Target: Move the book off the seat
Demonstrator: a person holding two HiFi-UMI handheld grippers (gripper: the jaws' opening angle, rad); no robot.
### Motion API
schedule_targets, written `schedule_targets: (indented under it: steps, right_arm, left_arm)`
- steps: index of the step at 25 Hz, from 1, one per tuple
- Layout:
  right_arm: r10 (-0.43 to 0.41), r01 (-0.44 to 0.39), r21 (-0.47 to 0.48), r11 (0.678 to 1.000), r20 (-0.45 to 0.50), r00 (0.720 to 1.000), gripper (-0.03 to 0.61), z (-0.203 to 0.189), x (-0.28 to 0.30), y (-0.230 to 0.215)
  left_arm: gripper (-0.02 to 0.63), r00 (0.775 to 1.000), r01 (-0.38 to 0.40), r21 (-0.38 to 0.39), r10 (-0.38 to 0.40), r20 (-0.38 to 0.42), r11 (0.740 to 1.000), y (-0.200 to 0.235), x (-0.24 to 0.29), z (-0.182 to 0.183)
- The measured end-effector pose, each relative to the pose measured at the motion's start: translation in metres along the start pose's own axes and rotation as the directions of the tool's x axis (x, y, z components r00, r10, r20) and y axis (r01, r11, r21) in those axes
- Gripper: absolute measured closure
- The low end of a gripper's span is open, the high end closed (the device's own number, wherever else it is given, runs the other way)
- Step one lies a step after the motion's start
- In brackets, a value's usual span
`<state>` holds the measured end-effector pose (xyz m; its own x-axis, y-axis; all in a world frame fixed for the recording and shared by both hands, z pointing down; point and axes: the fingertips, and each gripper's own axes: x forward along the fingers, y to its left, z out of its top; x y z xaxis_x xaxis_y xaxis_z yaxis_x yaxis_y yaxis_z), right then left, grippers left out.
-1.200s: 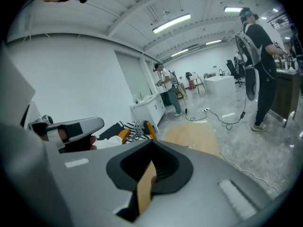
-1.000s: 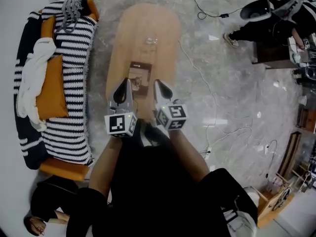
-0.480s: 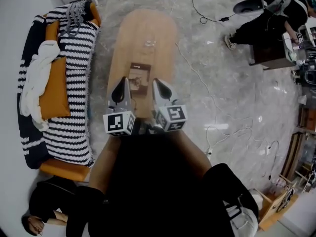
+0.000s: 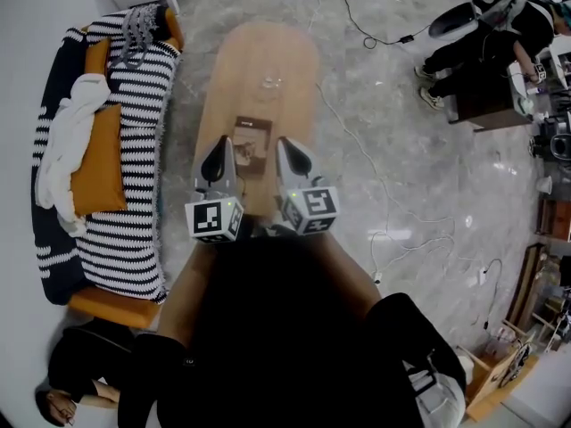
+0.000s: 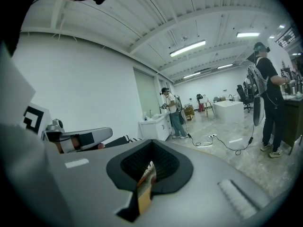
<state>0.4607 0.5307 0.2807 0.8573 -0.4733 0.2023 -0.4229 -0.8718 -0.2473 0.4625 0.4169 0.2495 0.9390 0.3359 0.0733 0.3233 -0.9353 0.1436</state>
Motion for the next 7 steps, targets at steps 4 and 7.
schedule_targets:
  steps: [4,7]
  right_arm:
    - [0.006,-0.006,-0.002,1.0,0.01,1.0,0.571,0.0044,-0.0004,0.0002]
    - [0.011,-0.011,-0.003,1.0,0.025,1.0,0.571,0.01,-0.002,0.0024]
  left_arm:
    - [0.607,1.0,-0.001,0.005,0.001,0.008,1.0,0.0001,0.0008,0.0032]
    - [0.607,1.0,0.007,0.018,-0.007,0.005,1.0,-0.0014,0.0004,0.0031]
